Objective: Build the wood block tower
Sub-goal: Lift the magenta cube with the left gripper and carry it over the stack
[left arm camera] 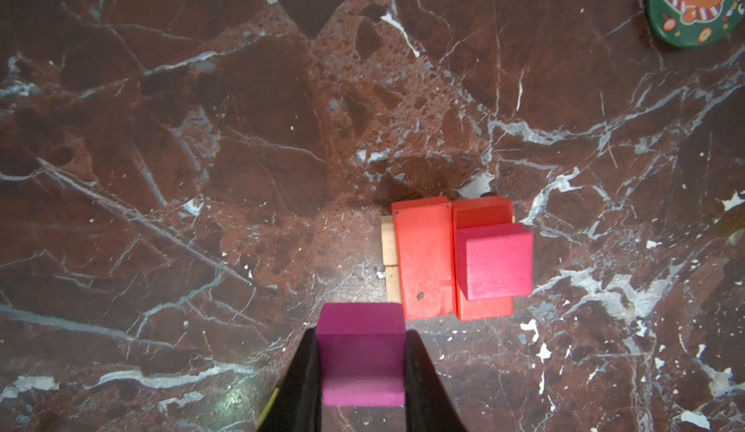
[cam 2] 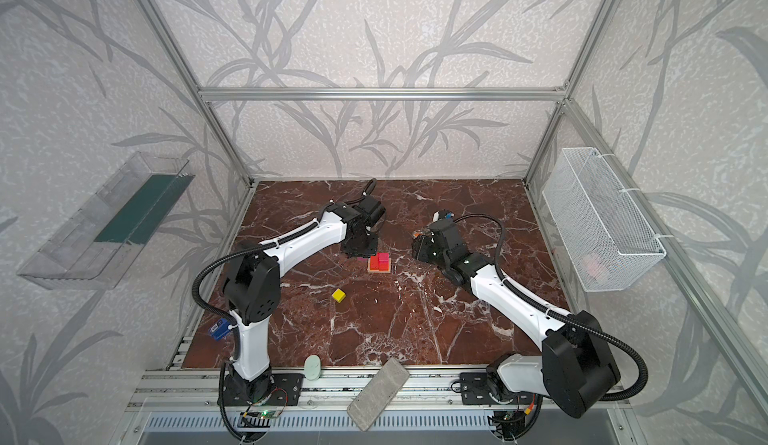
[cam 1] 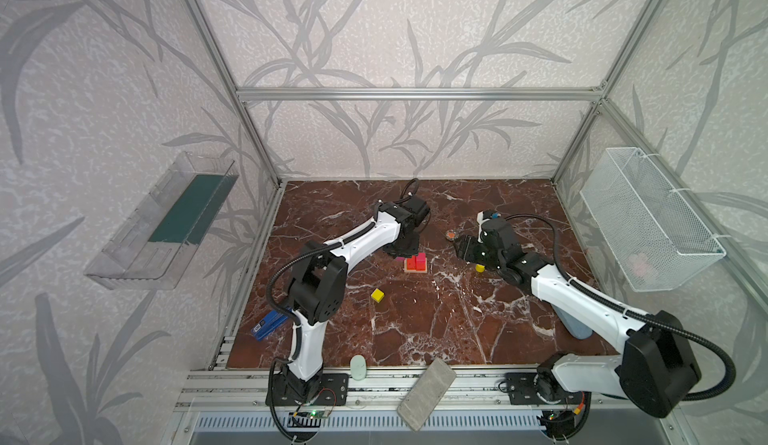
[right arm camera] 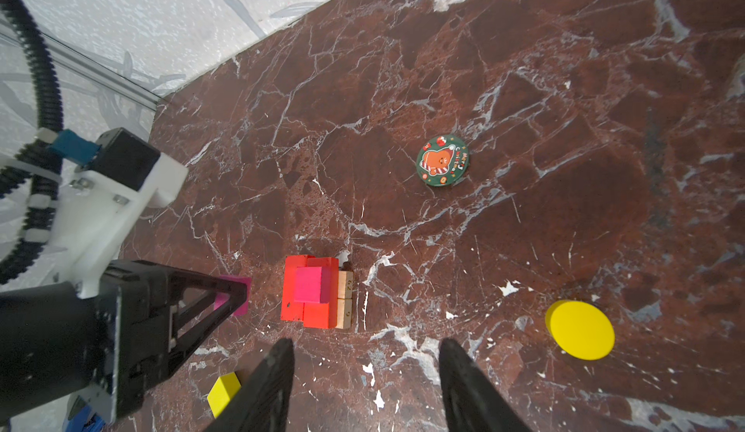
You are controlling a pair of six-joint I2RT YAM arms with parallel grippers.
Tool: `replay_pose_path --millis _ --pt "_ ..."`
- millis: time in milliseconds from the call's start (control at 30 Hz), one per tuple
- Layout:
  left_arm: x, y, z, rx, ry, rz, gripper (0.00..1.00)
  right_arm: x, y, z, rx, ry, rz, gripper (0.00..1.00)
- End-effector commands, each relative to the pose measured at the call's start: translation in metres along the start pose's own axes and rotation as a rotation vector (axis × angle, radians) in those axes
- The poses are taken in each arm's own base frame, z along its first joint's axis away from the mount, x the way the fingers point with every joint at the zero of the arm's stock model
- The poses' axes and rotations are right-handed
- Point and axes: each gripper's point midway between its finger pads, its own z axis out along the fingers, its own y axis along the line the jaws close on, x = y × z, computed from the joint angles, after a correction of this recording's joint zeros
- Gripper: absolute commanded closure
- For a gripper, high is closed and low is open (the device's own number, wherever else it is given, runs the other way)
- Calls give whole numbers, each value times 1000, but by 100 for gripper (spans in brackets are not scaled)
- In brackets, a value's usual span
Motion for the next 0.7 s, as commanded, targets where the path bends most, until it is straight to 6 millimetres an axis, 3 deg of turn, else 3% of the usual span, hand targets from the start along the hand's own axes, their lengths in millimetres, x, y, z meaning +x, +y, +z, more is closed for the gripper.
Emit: replay_pose_path --millis 0,667 --pt "1 -2 5 -6 35 6 87 -4 1 -5 -24 -20 9 41" --pt "-7 -15 24 17 51 -33 86 -2 1 1 -28 -6 16 41"
